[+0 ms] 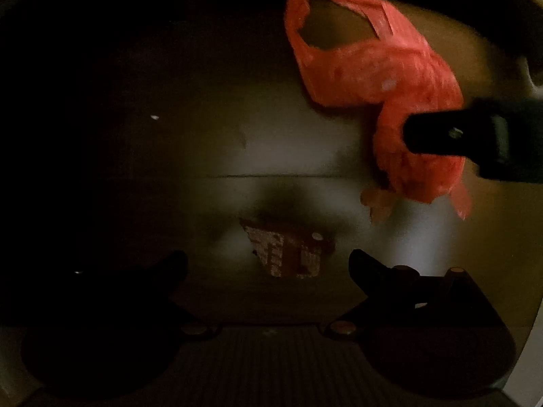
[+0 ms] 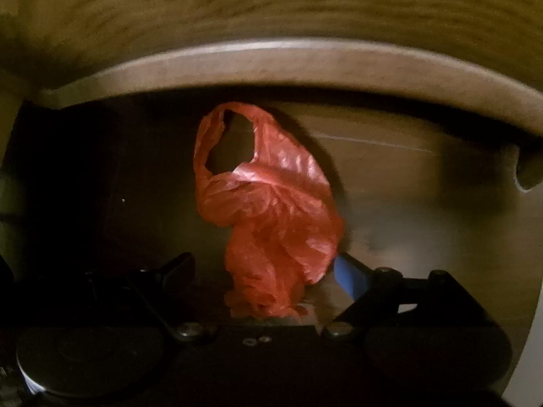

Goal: Collect trash
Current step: 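Grasp the red plastic bag with right tool while left tool grasps brown snack wrapper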

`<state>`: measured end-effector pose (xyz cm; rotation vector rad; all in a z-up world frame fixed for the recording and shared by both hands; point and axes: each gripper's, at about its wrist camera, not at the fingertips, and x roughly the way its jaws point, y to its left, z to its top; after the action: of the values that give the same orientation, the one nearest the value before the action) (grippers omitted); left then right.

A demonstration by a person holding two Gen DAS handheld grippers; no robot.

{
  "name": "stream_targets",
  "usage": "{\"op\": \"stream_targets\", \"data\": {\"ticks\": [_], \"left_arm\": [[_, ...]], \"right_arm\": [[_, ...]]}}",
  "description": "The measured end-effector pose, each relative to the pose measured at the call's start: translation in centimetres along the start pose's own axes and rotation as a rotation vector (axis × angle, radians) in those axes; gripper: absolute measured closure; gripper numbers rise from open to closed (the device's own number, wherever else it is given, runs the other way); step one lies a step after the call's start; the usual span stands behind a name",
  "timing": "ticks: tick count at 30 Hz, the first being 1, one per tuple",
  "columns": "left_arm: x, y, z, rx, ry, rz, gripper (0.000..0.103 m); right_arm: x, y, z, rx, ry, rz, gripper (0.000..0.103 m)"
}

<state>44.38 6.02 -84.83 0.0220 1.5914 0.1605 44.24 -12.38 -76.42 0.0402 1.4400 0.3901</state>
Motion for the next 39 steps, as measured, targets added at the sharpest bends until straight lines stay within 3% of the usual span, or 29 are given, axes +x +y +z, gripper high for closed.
{"op": "stream_targets", "data": {"ticks": [6, 10, 12, 13, 15, 23, 36, 39], "left_arm": [[1.9, -0.3, 0.9, 0.004, 0.028, 0.007, 0.006], [2.2, 0.7, 1.3, -0.039, 0.051, -0.036, 0.035], [2.3, 1.1, 1.4, -0.074, 0.053, -0.060, 0.037], [2.2, 1.2, 1.5, -0.080, 0.051, -0.069, 0.043], [2.1, 1.1, 1.5, -0.069, 0.050, -0.074, 0.057], [1.7, 1.1, 1.6, -0.064, 0.035, -0.068, 0.059], [-0.3, 2.4, -0.6, -0.115, -0.014, -0.084, 0.060], [-2.7, 2.0, -2.1, -0.117, -0.014, -0.070, 0.060]], "right_arm": [[1.5, 0.6, -1.0, 0.052, 0.017, -0.012, 0.017], [1.5, 0.7, -1.2, 0.054, 0.000, -0.032, 0.019], [1.2, 0.4, -1.3, 0.065, 0.001, -0.024, 0.034], [1.1, 0.2, -1.2, 0.074, 0.005, -0.027, 0.061], [1.1, -0.4, -1.0, 0.114, 0.008, -0.007, 0.059], [-0.3, -0.7, -1.2, 0.094, -0.016, -0.031, 0.072], [-5.6, -0.9, -3.1, 0.083, -0.037, 0.013, 0.074], [-7.7, -0.2, -3.6, 0.096, -0.038, 0.009, 0.074]]}}
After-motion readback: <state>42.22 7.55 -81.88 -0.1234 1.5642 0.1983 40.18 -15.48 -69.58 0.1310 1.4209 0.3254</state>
